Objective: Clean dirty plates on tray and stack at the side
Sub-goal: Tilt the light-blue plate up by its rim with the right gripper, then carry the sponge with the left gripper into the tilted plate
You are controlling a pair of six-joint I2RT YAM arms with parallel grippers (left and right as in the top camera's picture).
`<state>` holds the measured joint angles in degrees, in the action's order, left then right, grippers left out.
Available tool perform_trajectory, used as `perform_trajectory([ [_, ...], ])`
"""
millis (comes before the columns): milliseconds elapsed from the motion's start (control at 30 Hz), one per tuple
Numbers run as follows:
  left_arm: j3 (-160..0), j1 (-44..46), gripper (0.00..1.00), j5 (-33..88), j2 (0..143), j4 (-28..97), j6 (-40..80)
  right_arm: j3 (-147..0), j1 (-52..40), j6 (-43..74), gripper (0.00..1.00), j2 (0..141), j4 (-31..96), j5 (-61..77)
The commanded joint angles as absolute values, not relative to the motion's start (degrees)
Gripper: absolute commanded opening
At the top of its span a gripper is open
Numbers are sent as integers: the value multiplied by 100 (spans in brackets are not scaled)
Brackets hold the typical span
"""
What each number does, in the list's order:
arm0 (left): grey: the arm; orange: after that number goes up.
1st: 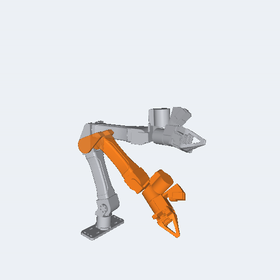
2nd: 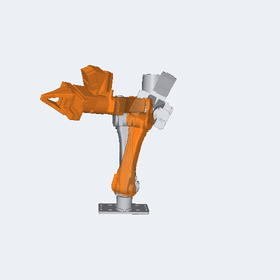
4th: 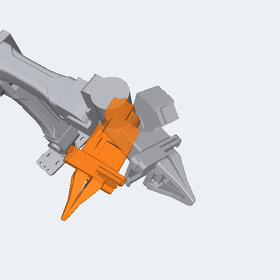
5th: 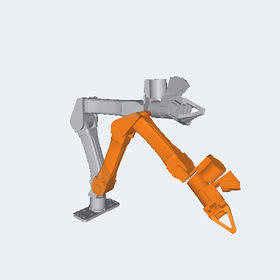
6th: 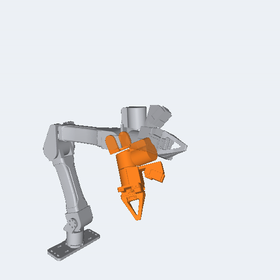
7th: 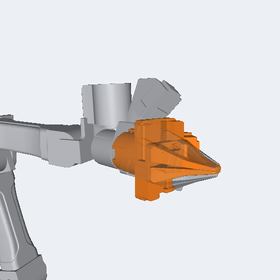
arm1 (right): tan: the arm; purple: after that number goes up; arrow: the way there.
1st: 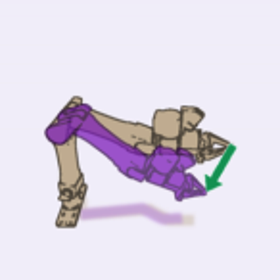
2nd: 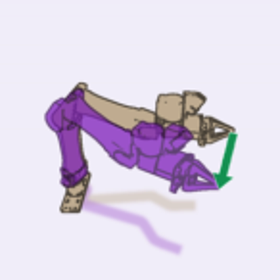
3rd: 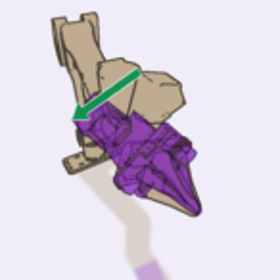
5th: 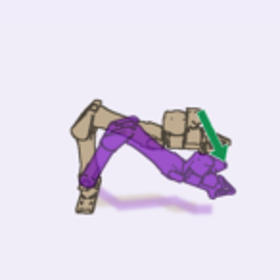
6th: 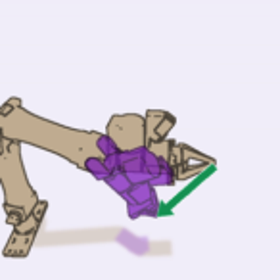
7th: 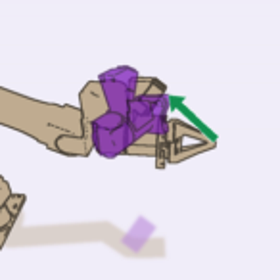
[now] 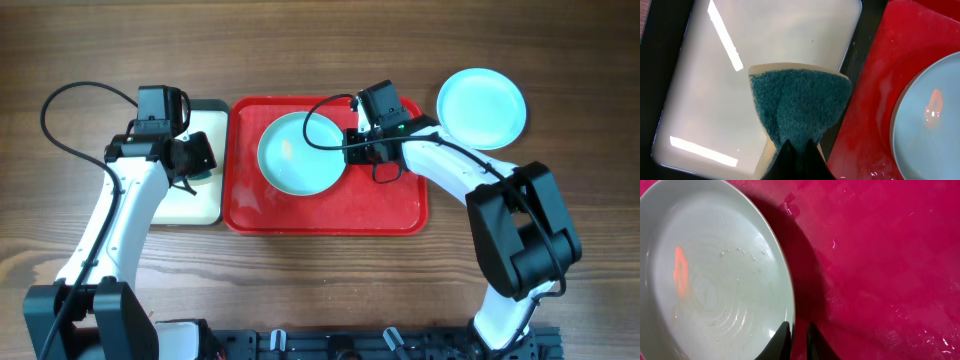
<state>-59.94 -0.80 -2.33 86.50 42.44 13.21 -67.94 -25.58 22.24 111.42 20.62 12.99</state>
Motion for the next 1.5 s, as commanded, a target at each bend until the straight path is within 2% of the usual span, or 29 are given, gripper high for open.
perform_trajectory([
  [0, -5988, -47, 4, -307, 8646, 4246, 1396, -6775, -2674, 2272, 13, 11306, 2032, 1197],
  [67, -5990, -47, 4, -307, 8676, 4254, 1396, -6775, -2694, 2270, 12, 11316, 2032, 1190],
  [167, -5988, -47, 4, -307, 8713, 4278, 1396, -6775, -2694, 2357, 4, 11316, 2034, 1173],
  [600, -5990, -47, 4, -298, 8713, 4265, 836, -6775, -2694, 2464, 4, 11316, 2049, 1201],
  [833, -5990, -47, 4, 799, 8713, 4125, 148, -6775, -2694, 2613, 4, 11316, 2021, 1201],
  [1167, -5990, 14, 4, 1925, 8713, 3918, 248, -6775, -2735, 3179, 4, 11316, 2056, 1197],
  [1467, -5990, 812, 4, 1855, 8713, 3361, 1210, -6775, -2947, 3363, 4, 11316, 2058, 1173],
])
